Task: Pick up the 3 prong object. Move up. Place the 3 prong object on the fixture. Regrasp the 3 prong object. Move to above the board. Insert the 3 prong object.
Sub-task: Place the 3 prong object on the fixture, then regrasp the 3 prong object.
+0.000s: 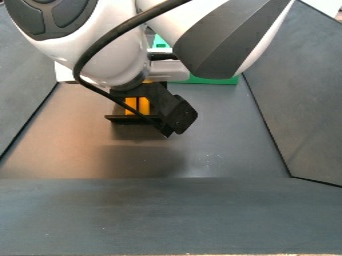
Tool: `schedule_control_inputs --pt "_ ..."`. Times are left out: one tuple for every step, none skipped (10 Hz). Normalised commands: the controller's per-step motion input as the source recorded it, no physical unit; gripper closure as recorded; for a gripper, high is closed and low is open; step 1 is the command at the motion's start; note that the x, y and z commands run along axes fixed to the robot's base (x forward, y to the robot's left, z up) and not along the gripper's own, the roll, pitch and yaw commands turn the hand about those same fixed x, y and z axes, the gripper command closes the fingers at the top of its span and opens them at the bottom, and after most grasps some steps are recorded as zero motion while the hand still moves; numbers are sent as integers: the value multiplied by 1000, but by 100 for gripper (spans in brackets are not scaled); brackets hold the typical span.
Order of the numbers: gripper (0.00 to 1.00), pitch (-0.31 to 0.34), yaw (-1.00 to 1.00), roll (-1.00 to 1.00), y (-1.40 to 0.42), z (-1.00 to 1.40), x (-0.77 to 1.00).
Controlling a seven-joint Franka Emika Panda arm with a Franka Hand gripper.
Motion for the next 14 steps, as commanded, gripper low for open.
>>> schedule_control_inputs --pt "100 -46 -135 -94 122 -383 96" --pt "100 -52 -117 -85 121 -389 83" --pt "100 -51 -95 -85 118 -388 84" --pt "100 -51 -77 -84 116 -386 85" --pt "100 0 0 0 -500 -167 0" --pt "0 0 0 0 0 0 0" --pt "0 -29 16 62 0 1000 0" --pt "0 -26 19 63 -1 1000 -5" --pt "0 -18 28 64 -1 1000 -24" --pt "0 -8 34 56 -3 1000 -39" --pt "0 5 35 44 1 1000 -42" --pt "0 23 30 31 5 846 -43" --pt "0 33 29 27 7 651 -39" --pt "0 45 18 24 7 389 -35"
